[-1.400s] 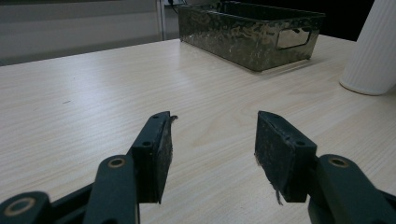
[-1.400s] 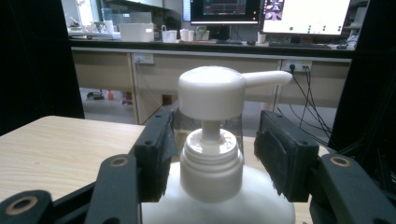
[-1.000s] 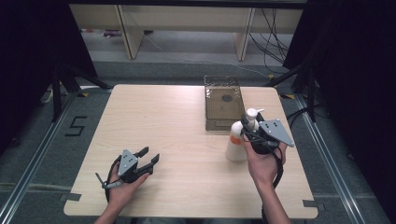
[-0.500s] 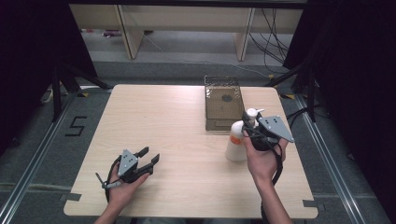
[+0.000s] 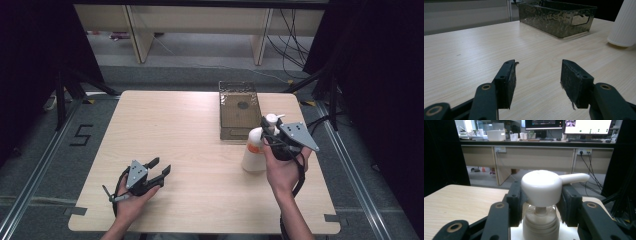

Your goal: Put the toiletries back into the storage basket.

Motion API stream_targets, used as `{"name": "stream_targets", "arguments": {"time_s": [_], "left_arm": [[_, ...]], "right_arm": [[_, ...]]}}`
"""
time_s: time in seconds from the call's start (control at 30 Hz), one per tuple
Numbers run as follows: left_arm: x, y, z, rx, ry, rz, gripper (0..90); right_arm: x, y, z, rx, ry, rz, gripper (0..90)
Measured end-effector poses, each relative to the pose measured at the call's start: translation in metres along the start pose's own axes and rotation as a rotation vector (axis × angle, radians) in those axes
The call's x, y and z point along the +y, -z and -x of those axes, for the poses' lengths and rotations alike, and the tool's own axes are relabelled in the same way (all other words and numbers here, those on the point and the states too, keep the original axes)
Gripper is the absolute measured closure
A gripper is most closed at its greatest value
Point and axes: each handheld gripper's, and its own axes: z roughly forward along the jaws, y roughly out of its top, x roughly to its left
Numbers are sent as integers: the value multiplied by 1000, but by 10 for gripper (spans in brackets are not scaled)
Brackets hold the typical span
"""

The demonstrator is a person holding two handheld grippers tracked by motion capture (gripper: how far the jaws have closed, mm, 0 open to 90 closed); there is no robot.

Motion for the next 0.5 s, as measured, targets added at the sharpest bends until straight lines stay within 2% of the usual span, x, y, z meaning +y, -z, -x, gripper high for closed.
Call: {"name": "stream_targets", "arguments": {"time_s": [0.03, 0.07, 0.1, 0.27, 0.43, 0.47, 0.5], "left_arm": [[0, 0, 0, 0, 0, 0, 455], [0, 0, 0, 2, 1, -1, 455], [0, 0, 0, 2, 1, -1, 455], [0, 0, 0, 1, 1, -1, 455], [0, 0, 0, 1, 1, 0, 455], [0, 0, 0, 1, 1, 1, 455], [0, 0, 0, 1, 1, 2, 455]], "right_arm": [[2, 0, 2, -4, 21, -2, 598], [3, -1, 0, 4, 1, 5, 598], [5, 0, 2, -2, 19, 7, 598], [10, 1, 1, -3, -2, 4, 598], [17, -1, 3, 2, 5, 32, 598], [19, -1, 2, 15, -8, 30, 599], [20, -1, 3, 6, 4, 36, 599]]}}
